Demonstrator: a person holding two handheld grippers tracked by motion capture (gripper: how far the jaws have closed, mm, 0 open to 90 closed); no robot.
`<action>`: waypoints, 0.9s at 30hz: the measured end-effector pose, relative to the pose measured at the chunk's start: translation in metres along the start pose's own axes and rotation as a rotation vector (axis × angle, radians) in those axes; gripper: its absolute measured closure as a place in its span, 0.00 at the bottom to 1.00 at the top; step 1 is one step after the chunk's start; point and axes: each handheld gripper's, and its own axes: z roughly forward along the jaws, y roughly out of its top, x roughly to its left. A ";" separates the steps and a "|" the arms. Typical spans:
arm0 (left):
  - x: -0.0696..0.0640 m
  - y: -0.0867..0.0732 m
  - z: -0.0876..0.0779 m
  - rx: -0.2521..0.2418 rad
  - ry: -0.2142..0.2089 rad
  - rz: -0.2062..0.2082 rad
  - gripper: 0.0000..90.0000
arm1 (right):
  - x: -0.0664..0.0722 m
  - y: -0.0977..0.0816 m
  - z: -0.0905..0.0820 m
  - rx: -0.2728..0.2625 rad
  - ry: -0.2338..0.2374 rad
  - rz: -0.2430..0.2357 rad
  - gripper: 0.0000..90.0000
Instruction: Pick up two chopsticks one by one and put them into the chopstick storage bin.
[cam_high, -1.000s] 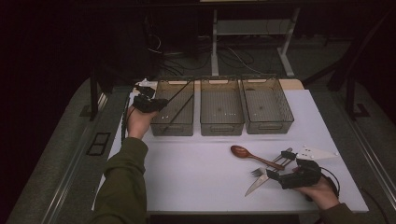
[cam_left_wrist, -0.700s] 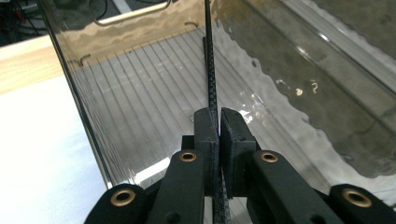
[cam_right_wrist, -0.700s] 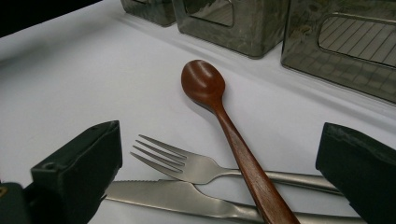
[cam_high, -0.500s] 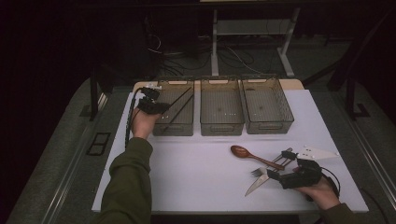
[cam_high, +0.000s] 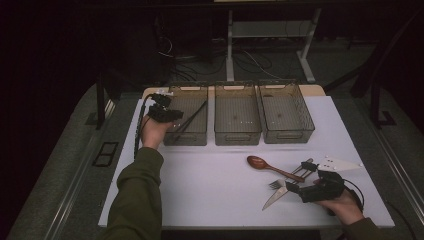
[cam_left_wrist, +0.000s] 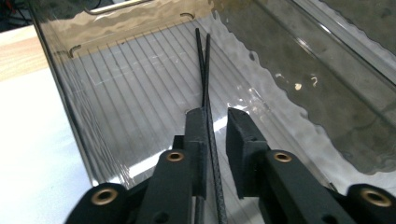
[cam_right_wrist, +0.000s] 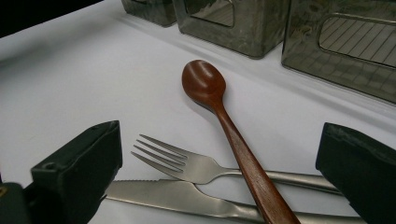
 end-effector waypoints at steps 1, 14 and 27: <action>0.000 0.000 -0.001 -0.002 -0.002 0.005 0.82 | 0.000 0.000 0.000 0.000 0.000 0.000 0.00; -0.020 0.005 -0.026 -0.094 -0.110 0.051 0.59 | -0.003 0.001 0.002 -0.004 0.004 0.023 0.00; -0.057 -0.010 -0.055 -0.157 -0.199 0.139 0.47 | -0.003 -0.001 -0.002 -0.013 0.000 0.032 0.00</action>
